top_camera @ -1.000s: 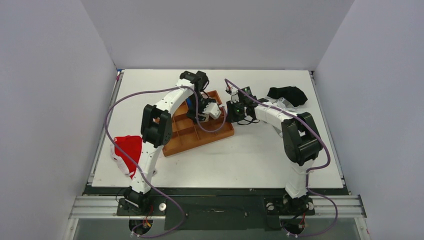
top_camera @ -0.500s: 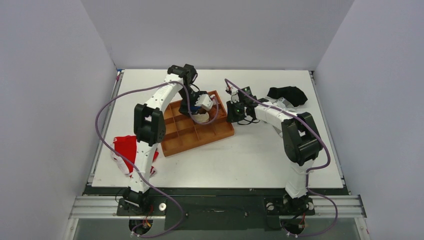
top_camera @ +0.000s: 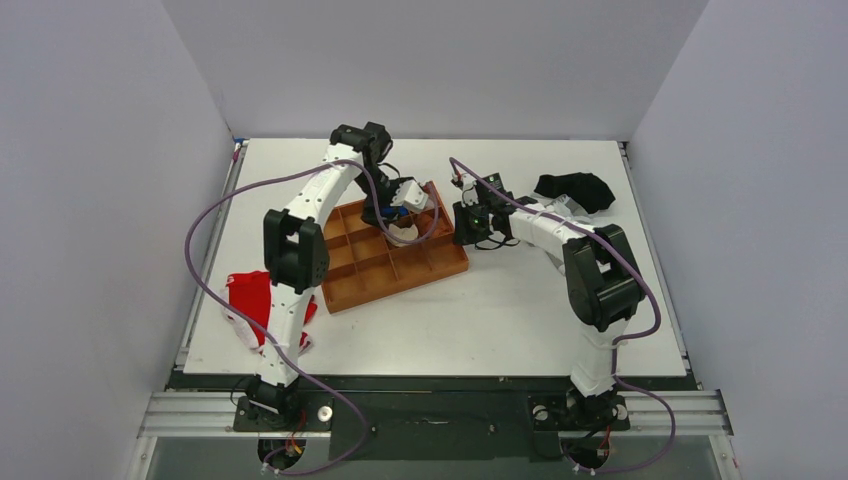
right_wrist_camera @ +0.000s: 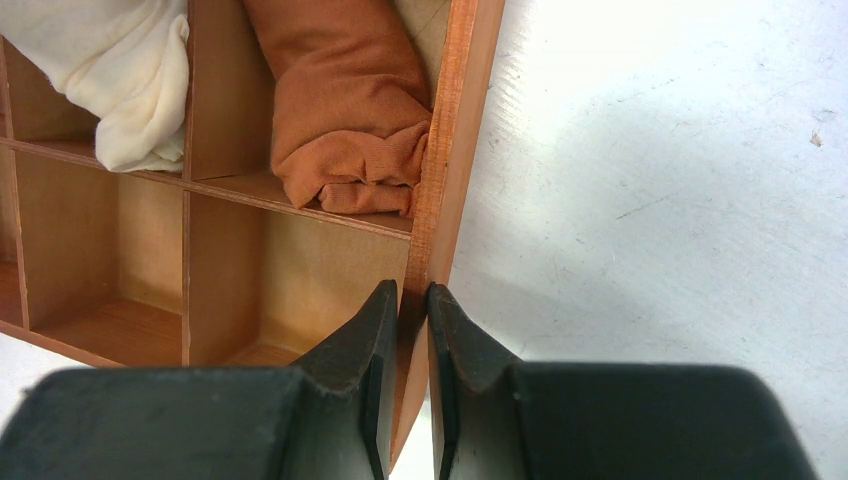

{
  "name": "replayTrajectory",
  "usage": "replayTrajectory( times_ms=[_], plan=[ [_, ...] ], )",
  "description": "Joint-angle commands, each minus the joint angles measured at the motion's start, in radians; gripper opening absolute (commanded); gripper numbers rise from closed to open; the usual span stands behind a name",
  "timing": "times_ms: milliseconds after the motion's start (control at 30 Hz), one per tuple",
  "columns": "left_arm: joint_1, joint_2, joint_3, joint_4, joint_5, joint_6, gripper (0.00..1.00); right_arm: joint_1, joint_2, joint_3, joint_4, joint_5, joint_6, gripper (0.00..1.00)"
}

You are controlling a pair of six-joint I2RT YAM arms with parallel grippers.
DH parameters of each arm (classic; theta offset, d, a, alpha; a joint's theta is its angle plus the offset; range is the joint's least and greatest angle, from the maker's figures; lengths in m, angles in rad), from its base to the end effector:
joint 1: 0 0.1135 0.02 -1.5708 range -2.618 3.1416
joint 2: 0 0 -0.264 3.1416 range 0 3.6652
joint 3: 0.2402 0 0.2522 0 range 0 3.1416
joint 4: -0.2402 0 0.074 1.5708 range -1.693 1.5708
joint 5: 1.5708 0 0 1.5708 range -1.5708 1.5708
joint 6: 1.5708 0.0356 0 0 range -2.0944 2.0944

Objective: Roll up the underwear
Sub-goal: Place the underwear in the storage box.

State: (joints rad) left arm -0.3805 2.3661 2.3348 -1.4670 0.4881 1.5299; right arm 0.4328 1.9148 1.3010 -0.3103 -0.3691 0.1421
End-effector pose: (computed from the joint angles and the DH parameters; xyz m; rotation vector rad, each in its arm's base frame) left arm 0.4236 -0.1874 0.2455 2.2754 1.5787 -0.5242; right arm 0.3654 0.1830 0.1844 -0.5246 2.4877 0.6953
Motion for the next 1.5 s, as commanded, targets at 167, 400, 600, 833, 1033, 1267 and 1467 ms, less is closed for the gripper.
replayTrajectory(
  times_ms=[167,400,600,833,1033,1267,1467],
  plan=[
    [-0.008,-0.025,0.022,-0.01,0.041,-0.012,0.49,-0.003,0.017,0.012,-0.061,-0.01,-0.021,0.0],
    [-0.016,-0.003,-0.012,-0.004,0.021,-0.012,0.4,-0.006,0.018,0.009,-0.06,-0.008,-0.021,0.0],
    [-0.017,0.01,-0.058,0.025,-0.017,-0.02,0.33,-0.007,0.017,0.01,-0.06,-0.008,-0.021,0.0],
    [-0.018,0.036,-0.1,0.066,-0.055,-0.034,0.22,-0.009,0.012,0.006,-0.061,-0.007,-0.021,0.0],
    [-0.019,0.065,-0.105,0.075,-0.076,-0.04,0.11,-0.009,0.005,0.0,-0.061,-0.007,-0.022,0.0],
    [-0.02,0.076,-0.171,0.114,-0.149,-0.033,0.1,-0.011,-0.002,-0.004,-0.061,-0.006,-0.022,0.0],
    [-0.024,0.098,-0.182,0.138,-0.178,-0.023,0.1,-0.011,-0.008,-0.008,-0.06,-0.001,-0.024,0.0]
  ],
)
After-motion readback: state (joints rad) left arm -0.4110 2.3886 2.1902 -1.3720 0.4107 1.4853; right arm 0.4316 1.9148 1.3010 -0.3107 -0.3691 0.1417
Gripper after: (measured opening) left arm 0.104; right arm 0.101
